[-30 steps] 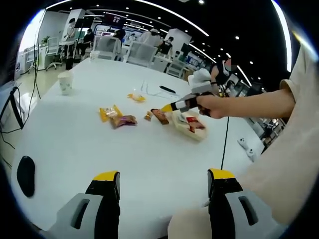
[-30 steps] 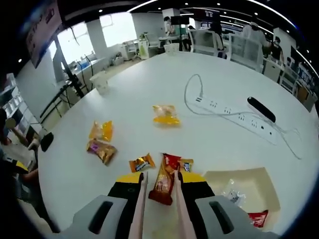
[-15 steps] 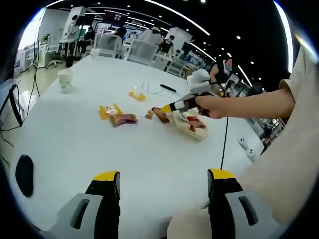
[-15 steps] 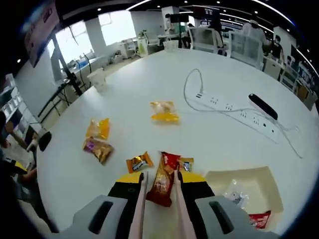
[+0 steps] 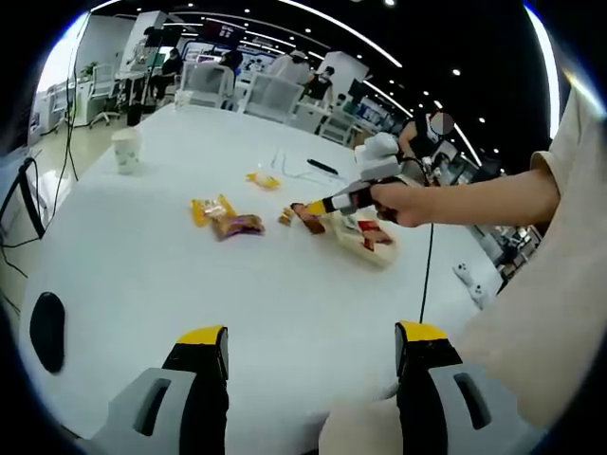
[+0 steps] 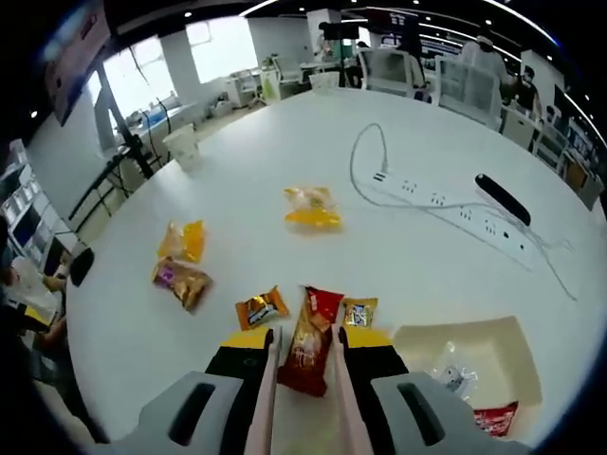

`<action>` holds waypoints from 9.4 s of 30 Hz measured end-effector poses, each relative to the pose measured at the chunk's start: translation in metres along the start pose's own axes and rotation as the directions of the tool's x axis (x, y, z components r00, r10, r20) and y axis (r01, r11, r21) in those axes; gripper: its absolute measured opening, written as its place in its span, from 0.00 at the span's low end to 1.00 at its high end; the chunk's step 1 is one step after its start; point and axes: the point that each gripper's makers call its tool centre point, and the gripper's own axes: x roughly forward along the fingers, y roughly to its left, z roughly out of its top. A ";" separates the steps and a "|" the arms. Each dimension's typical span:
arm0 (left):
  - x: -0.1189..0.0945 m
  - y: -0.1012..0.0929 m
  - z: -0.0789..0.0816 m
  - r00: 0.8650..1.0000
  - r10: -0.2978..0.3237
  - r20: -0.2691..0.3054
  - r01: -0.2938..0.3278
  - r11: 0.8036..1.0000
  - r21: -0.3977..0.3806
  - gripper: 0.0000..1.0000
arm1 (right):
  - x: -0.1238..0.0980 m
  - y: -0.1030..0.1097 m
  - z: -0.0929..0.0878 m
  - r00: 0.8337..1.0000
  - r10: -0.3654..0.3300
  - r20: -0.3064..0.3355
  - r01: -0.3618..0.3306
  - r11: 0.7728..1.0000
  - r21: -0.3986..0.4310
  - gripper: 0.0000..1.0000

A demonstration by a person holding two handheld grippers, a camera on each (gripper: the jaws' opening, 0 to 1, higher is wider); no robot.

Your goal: Place the target food into the container with the food tongs after gripping and lifting it, then release it inside without dropping or visibly crushing the food.

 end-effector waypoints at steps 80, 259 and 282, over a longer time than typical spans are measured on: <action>-0.020 -0.023 0.004 0.996 -0.016 0.086 0.011 0.999 0.052 0.71 | -0.093 0.037 0.020 0.988 0.017 0.151 -0.001 0.994 -0.106 0.22; -0.013 -0.007 -0.005 0.998 -0.040 0.050 0.038 0.999 0.038 0.72 | -0.076 0.048 0.037 0.979 0.027 0.203 -0.018 0.999 -0.046 0.29; -0.013 0.000 -0.009 0.999 -0.034 0.037 0.033 0.999 0.027 0.71 | -0.061 0.057 0.038 0.987 0.035 0.159 -0.022 0.996 -0.084 0.29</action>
